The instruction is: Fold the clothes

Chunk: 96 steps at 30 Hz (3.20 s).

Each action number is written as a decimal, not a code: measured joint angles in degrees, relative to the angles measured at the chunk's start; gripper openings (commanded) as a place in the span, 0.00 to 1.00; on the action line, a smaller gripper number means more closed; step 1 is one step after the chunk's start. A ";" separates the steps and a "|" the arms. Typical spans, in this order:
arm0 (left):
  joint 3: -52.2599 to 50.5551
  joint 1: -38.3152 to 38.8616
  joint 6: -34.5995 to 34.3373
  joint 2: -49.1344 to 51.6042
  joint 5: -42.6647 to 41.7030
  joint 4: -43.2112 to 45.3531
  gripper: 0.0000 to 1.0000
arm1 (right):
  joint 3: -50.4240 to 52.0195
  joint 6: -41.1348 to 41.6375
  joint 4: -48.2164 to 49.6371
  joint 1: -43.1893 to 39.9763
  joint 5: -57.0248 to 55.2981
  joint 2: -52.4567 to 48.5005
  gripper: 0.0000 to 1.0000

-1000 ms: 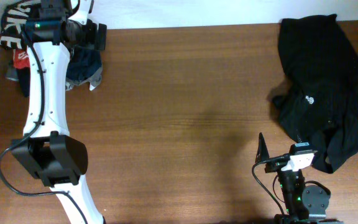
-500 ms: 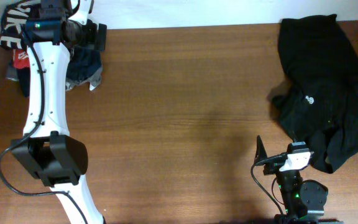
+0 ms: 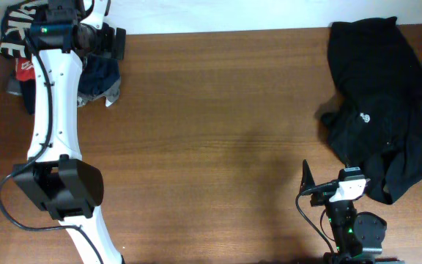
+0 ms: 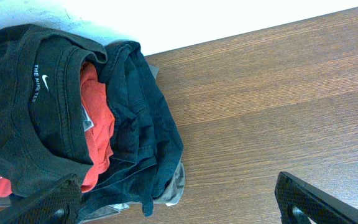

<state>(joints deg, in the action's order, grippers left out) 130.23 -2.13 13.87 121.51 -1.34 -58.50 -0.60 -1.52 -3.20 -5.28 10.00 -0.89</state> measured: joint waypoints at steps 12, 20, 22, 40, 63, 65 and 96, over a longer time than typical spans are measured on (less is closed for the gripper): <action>-0.02 0.20 0.00 -0.52 0.04 -0.68 0.99 | 0.00 0.00 0.00 0.00 0.00 -0.02 0.99; -0.50 1.40 0.00 -13.49 0.63 -1.84 0.99 | 0.00 0.00 0.00 0.00 0.00 0.00 0.99; -0.61 1.60 0.00 -18.69 0.20 -0.72 0.99 | 0.00 0.04 0.00 0.00 0.00 0.00 0.99; -73.05 1.64 0.00 -63.06 -11.04 52.41 0.99 | 0.00 0.02 0.02 0.00 -0.02 0.00 0.99; -129.28 1.64 -0.02 -107.08 -11.85 68.89 0.99 | 0.00 0.02 0.00 0.00 0.00 0.07 0.99; -129.20 1.64 -0.02 -108.21 -11.23 65.26 0.99 | 0.00 0.02 -0.02 0.00 0.00 0.09 0.99; -129.59 1.64 -0.02 -120.67 -6.08 54.88 0.99 | 0.02 0.00 0.00 0.00 0.00 0.09 0.99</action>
<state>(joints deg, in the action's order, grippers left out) 0.64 -0.49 13.85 0.84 -7.42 -3.62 -0.58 -1.52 -3.20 -5.28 10.00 -0.80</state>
